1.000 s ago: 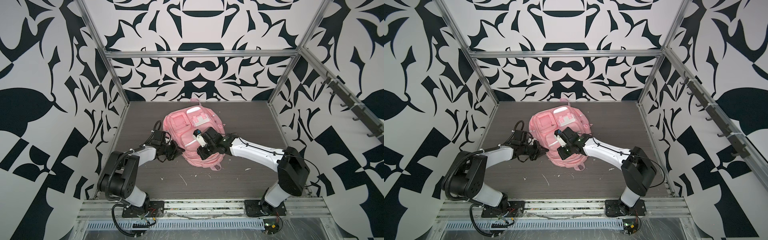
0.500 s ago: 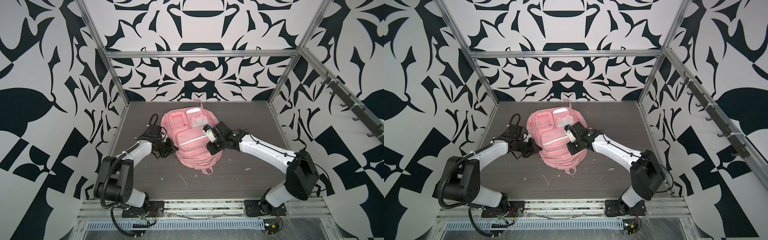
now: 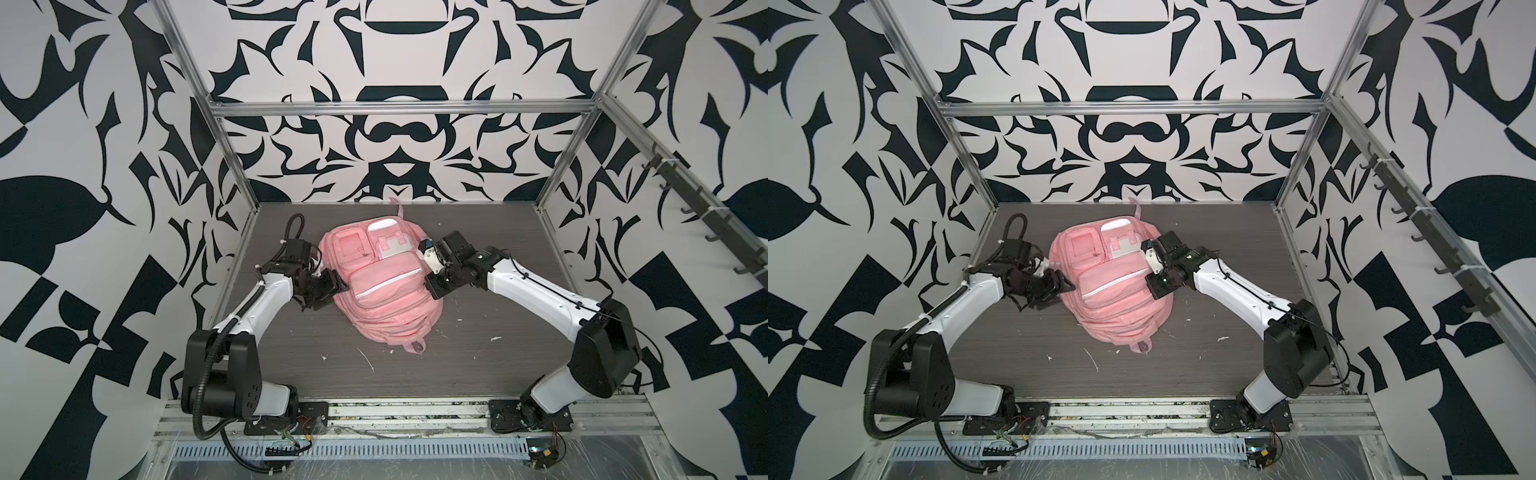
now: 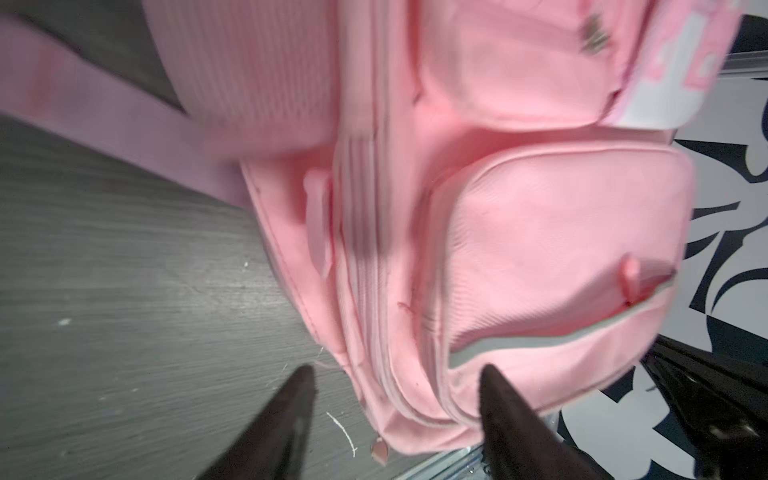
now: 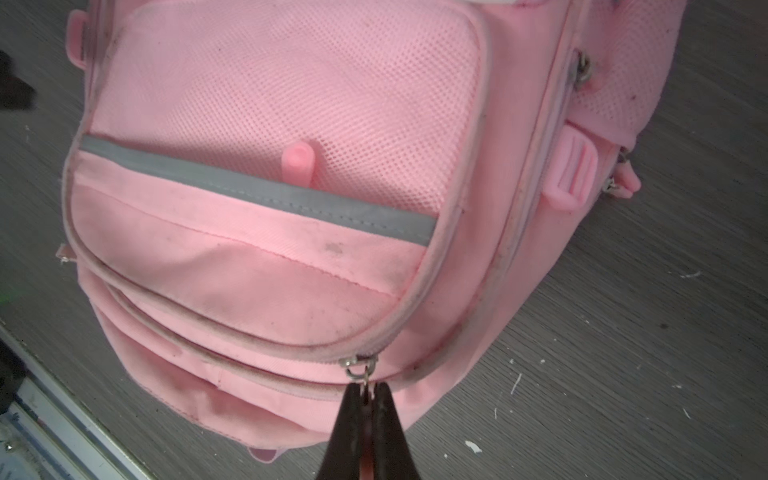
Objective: Pack the student bag
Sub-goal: 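Pull the zipper along the compartment with the right gripper while the left steadies the bag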
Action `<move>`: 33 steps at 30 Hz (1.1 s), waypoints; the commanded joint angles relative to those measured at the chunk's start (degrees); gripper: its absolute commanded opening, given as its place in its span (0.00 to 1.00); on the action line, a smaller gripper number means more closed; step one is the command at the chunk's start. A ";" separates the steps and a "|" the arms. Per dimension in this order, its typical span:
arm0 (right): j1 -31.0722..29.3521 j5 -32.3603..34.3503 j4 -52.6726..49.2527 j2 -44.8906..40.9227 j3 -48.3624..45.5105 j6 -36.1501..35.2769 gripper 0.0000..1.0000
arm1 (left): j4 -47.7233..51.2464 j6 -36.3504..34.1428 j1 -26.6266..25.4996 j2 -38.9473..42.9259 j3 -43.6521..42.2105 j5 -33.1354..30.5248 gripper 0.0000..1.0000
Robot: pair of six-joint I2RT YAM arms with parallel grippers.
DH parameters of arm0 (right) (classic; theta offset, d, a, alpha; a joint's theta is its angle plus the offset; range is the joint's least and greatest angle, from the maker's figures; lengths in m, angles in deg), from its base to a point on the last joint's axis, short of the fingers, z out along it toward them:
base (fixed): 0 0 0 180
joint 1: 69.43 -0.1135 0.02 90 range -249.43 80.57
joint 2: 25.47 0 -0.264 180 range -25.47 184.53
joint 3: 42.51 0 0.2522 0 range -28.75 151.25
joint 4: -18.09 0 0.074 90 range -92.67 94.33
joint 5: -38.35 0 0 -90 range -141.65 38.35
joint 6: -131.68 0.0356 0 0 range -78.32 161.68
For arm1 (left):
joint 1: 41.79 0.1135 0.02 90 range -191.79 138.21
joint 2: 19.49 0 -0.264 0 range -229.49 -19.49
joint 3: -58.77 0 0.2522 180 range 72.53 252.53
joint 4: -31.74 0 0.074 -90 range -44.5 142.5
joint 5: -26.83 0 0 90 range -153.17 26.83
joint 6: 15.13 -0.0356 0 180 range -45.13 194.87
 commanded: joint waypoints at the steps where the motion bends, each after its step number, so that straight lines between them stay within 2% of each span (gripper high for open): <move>1: 0.72 1.62 -2.37 -0.07 2.33 -0.12 0.00 | 7.96 -4.83 0.31 4.50 4.59 -3.54 0.82; 5: 0.69 0.83 -2.97 0.17 3.30 0.32 0.00 | 10.27 -4.56 0.11 6.33 6.83 -3.17 0.84; 8: 0.73 -0.06 -3.15 0.11 3.64 0.72 0.00 | 10.83 -0.69 -0.78 10.03 5.01 0.27 0.84; 10: 0.58 -1.48 -2.88 0.11 3.60 1.10 0.00 | 9.28 2.56 -3.19 10.85 2.14 2.28 0.84; 15: -2.12 -2.88 -0.51 0.52 3.15 2.01 0.00 | 8.47 7.60 -11.58 12.19 -4.16 -1.66 0.83; 18: -4.60 -3.26 0.16 1.65 3.75 2.69 0.00 | 4.90 11.48 -12.49 13.30 -9.42 0.33 0.83; 21: -7.39 -3.69 0.75 2.99 4.60 2.87 0.00 | -1.43 15.20 -12.42 13.10 -15.29 5.72 0.84; 23: -8.93 -4.03 1.04 4.00 5.13 2.99 0.00 | -5.09 16.99 -12.40 11.43 -18.02 8.87 0.97; 24: -9.59 -4.42 1.04 4.52 5.47 3.21 0.00 | -5.95 17.45 -12.40 10.18 -19.01 8.95 1.00; 28: -11.88 -6.60 2.12 5.77 6.39 3.74 0.00 | -14.72 22.56 -11.81 9.06 -24.27 7.06 0.99; 29: -12.34 -7.04 2.27 5.90 6.57 3.75 0.00 | -16.88 23.77 -11.26 8.90 -25.29 6.77 0.98; 31: -13.31 -7.88 2.73 6.00 6.88 3.74 0.00 | -20.07 25.35 -10.05 8.13 -26.34 6.17 0.87; 33: -13.84 -9.77 4.02 6.00 6.39 3.99 0.00 | -22.20 26.05 -9.69 7.61 -26.36 4.29 0.65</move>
